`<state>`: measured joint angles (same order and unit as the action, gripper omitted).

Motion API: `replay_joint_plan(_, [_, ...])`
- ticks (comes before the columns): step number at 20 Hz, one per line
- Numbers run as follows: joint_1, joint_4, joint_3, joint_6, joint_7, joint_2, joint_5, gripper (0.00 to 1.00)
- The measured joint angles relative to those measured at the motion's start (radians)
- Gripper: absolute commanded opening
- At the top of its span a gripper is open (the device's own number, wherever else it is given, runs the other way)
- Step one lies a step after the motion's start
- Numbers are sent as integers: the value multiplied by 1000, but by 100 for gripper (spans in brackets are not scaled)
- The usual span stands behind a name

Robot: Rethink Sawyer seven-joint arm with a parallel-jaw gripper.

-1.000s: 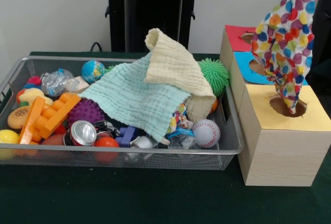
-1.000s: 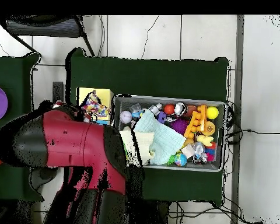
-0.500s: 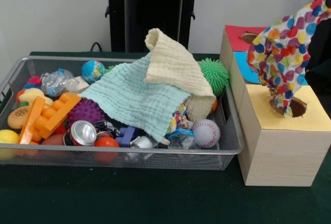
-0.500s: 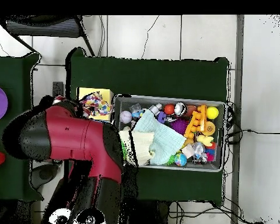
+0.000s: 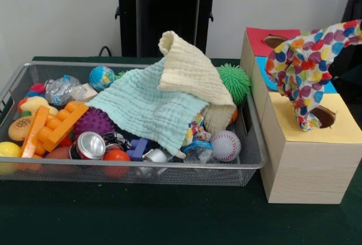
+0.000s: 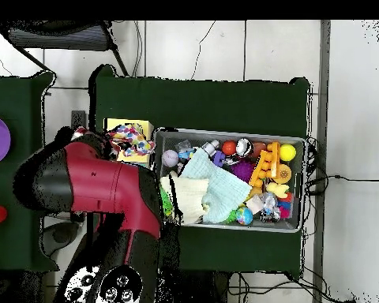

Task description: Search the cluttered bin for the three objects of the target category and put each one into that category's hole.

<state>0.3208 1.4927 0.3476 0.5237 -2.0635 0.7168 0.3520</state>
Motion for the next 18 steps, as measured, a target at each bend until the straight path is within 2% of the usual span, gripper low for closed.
replay_joint_plan(8, [-1,53,-42,-38,0,-19,58,0])
replay_joint_plan(14, [-14,116,-112,-56,0,-28,121,0])
replay_joint_plan(18, [-13,143,-132,-59,0,-36,145,0])
